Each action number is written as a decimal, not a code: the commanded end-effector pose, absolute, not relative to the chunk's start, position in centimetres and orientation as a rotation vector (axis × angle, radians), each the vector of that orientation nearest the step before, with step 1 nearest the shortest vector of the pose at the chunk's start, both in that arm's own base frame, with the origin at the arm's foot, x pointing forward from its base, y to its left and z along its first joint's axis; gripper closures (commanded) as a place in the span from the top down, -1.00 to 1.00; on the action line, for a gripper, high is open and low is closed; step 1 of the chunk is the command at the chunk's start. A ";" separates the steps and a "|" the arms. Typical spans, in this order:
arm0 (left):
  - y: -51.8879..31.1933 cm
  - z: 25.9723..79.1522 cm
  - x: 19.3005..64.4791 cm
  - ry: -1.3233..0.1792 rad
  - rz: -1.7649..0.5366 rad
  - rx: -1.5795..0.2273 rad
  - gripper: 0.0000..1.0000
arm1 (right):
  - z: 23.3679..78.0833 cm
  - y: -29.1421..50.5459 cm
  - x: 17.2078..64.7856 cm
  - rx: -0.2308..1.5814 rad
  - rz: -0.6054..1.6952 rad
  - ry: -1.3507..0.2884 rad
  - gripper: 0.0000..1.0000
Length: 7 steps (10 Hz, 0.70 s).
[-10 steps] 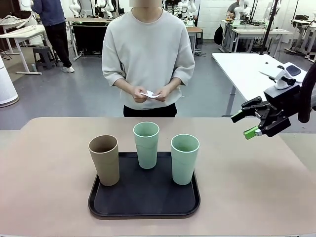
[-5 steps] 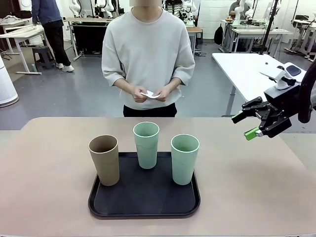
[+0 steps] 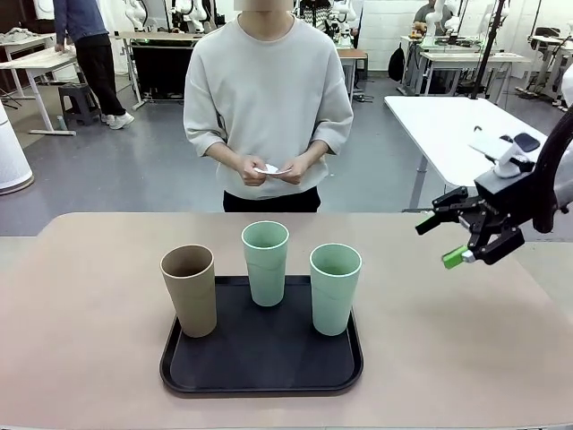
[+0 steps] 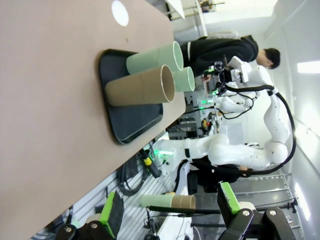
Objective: Place coasters on the table and set cups on them.
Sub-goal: Pick up one Reusable plastic cup and place it on a coaster set by the human.
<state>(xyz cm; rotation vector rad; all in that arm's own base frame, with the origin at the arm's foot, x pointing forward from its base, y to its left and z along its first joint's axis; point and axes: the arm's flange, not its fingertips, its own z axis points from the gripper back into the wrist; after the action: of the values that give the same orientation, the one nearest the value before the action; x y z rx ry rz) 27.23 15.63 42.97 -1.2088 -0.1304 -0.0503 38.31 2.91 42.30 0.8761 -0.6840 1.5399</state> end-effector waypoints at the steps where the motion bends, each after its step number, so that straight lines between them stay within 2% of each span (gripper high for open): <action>1: 15.7 43.1 27.2 -0.141 -0.043 -1.220 1.00 | 39.0 2.7 38.2 0.970 1.637 -0.770 1.00; 4: 15.7 43.1 27.2 -0.141 -0.043 -1.220 1.00 | 36.4 4.1 38.3 0.965 1.558 -0.876 1.00; 7: 15.7 43.1 27.2 -0.141 -0.043 -1.220 1.00 | 34.2 6.1 39.2 0.989 1.466 -0.857 1.00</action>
<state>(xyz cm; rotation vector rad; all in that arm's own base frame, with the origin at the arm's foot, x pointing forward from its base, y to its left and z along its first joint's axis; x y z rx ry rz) 27.23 15.63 42.97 -1.2088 -0.1304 -0.0503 38.72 5.19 35.23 0.9947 -0.8574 1.4881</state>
